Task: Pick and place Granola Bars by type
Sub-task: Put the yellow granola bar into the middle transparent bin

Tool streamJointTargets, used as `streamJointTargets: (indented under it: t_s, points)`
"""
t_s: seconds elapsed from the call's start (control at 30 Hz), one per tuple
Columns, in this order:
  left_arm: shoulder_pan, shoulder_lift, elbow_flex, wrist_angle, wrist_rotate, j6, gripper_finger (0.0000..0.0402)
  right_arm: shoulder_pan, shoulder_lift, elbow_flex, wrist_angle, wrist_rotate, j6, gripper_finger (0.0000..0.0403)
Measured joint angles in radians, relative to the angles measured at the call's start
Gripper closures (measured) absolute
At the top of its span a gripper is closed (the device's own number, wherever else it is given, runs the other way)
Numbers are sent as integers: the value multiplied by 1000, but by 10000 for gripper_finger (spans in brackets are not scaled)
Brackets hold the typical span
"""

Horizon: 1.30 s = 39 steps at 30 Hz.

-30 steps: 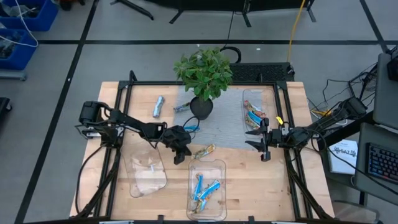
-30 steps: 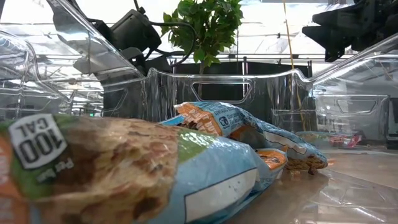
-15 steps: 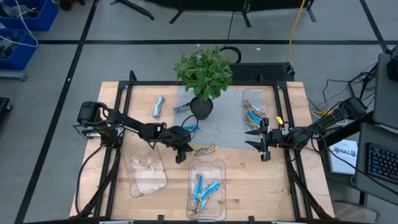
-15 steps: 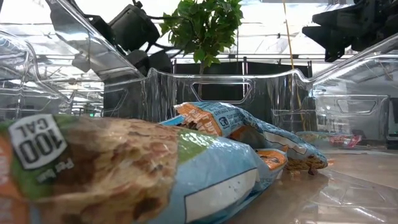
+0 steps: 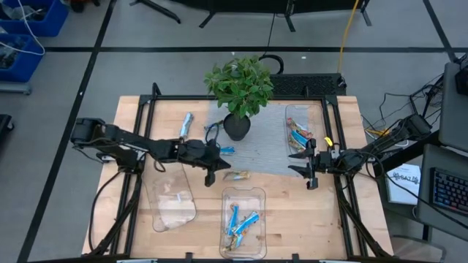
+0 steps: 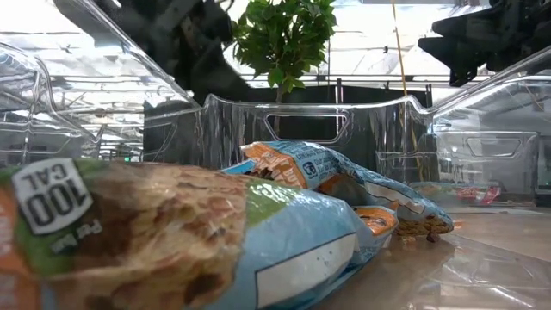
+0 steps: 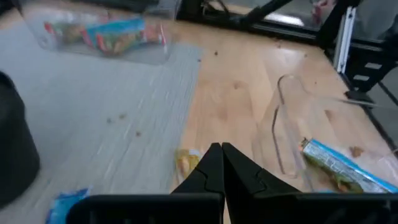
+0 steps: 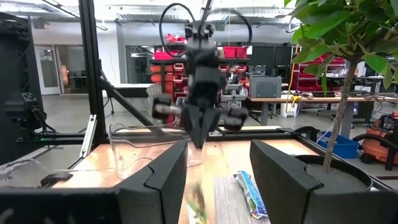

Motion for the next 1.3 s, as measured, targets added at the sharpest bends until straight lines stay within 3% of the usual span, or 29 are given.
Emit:
streamJointTargets:
  t_s: [0.23, 0.4, 0.53, 0.93, 1.3]
  points:
    - [-5, -102, -1, -54, -49, 23, 401, 0, 0, 0, 3, 0, 0, 236]
    - [-6, -73, -1, -117, -28, -78, 391, 0, 0, 0, 6, 0, 0, 236]
    - [-28, 0, -1, -147, 6, -75, 354, 0, 0, 0, 6, 0, -1, 236]
    - [-58, 213, 56, -161, -3, -99, 182, 0, 0, 0, 5, 1, -1, 236]
    - [-55, 316, 80, -158, 23, -114, 163, 0, 0, 0, 5, 0, -1, 236]
